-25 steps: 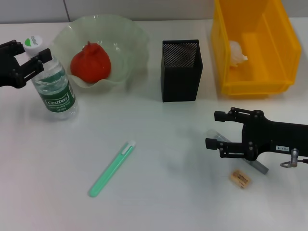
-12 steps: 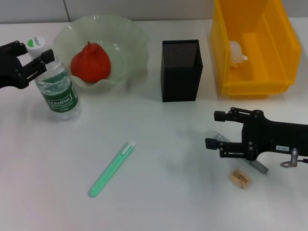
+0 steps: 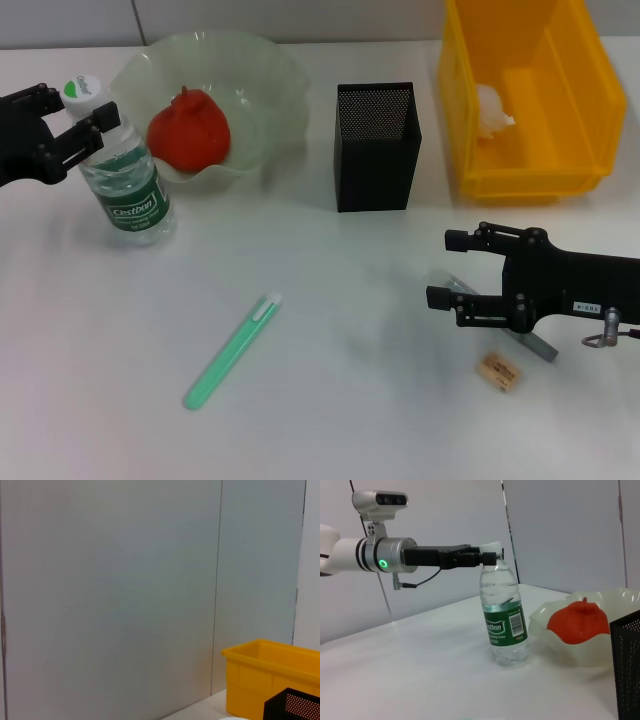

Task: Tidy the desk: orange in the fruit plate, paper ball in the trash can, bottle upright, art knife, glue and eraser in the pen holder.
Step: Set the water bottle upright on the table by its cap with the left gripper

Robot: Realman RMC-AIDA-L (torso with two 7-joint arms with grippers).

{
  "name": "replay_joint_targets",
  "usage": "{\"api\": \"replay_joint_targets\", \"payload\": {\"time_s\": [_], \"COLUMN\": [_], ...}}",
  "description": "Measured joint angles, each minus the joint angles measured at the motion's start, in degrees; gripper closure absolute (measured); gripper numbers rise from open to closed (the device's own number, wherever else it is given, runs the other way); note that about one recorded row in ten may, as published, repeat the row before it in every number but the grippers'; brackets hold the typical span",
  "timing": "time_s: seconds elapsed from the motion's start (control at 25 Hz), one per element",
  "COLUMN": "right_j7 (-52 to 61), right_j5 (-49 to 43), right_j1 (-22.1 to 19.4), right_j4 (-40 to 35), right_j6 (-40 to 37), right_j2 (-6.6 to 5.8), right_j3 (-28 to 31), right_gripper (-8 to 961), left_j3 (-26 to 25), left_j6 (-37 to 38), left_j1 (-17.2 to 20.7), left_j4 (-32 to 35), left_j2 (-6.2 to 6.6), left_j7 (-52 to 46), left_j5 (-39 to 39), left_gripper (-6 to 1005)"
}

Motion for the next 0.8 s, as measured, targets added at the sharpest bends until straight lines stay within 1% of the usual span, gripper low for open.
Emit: {"api": "replay_joint_targets", "payload": {"time_s": [0.8], "right_j7": [0.00], "right_j5": [0.22], "right_j1": [0.00], "right_j4": [0.00], "right_j6": [0.00], "right_j2": [0.00], "right_j3": [0.00], "right_gripper": [142], "left_j3": [0.07], "left_j6": [-0.61], "left_j1": [-0.04], "left_j4": [-0.35], "left_j2": [0.15], "left_j7": [0.83], "left_j5": [0.01], "left_gripper": [552]}}
